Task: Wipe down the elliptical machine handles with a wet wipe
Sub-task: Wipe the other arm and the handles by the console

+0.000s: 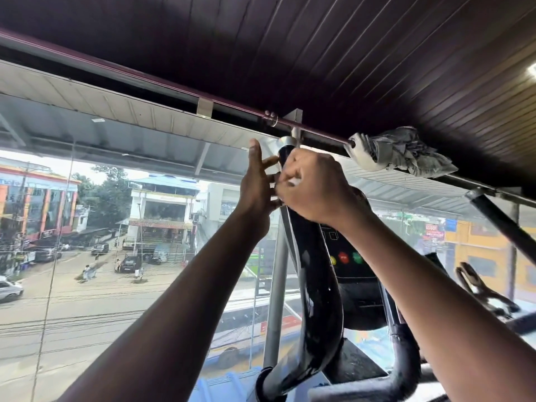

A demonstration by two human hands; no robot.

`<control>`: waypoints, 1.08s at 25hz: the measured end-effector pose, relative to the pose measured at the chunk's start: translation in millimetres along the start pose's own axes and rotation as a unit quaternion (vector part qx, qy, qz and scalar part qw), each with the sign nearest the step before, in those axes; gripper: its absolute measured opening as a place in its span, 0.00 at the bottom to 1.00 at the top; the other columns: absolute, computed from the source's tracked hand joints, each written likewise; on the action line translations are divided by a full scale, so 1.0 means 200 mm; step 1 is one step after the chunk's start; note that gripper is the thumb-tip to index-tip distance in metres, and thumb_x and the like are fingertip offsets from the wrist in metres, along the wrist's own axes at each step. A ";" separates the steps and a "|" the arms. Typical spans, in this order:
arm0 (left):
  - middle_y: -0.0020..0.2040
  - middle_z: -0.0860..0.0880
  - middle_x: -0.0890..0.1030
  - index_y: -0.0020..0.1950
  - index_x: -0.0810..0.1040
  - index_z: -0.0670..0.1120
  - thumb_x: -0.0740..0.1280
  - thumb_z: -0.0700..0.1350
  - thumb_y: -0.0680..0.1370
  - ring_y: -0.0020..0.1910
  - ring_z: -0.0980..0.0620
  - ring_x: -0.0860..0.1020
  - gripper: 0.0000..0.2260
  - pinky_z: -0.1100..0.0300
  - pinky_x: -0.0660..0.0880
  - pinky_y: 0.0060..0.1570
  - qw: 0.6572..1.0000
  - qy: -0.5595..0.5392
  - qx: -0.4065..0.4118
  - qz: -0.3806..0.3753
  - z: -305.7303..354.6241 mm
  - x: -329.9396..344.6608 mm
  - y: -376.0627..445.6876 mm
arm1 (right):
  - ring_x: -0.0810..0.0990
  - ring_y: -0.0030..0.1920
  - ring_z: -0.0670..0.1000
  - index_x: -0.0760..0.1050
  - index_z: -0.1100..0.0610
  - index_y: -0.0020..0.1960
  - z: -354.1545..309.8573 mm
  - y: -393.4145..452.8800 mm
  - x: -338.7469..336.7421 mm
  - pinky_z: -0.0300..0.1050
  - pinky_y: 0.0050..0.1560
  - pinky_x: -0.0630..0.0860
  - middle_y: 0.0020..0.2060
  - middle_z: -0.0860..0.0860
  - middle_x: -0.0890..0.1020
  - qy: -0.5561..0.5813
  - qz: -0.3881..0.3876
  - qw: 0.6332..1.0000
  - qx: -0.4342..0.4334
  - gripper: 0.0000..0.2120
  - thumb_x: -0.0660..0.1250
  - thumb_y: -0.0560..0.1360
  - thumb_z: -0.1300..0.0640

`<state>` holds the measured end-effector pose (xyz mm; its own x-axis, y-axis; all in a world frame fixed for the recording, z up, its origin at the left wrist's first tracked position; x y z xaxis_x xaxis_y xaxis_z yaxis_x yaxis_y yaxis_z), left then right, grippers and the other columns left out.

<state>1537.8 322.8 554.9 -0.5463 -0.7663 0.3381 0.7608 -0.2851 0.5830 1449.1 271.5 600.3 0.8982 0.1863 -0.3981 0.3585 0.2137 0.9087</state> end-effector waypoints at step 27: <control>0.50 0.48 0.79 0.51 0.76 0.52 0.48 0.65 0.80 0.48 0.50 0.76 0.24 0.54 0.74 0.49 0.996 -0.083 -0.020 -0.017 -0.04 -0.01 -0.10 | 0.72 0.55 0.47 0.82 0.55 0.56 0.00 0.25 0.02 0.38 0.58 0.67 0.56 0.49 0.81 -0.150 -0.107 0.982 -0.041 0.15 0.60 0.77 0.66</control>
<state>1525.8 324.8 536.4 -0.6198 -0.6513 0.4378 0.7523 -0.3343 0.5678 1471.6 283.4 644.1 0.8435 -0.1589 -0.5131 0.5365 0.2965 0.7901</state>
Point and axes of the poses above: each hand's wrist, its own y-axis towards the middle knuckle, its own x-axis out of the palm, z = x × y, the point moved 8 cm from there along y, towards the middle knuckle
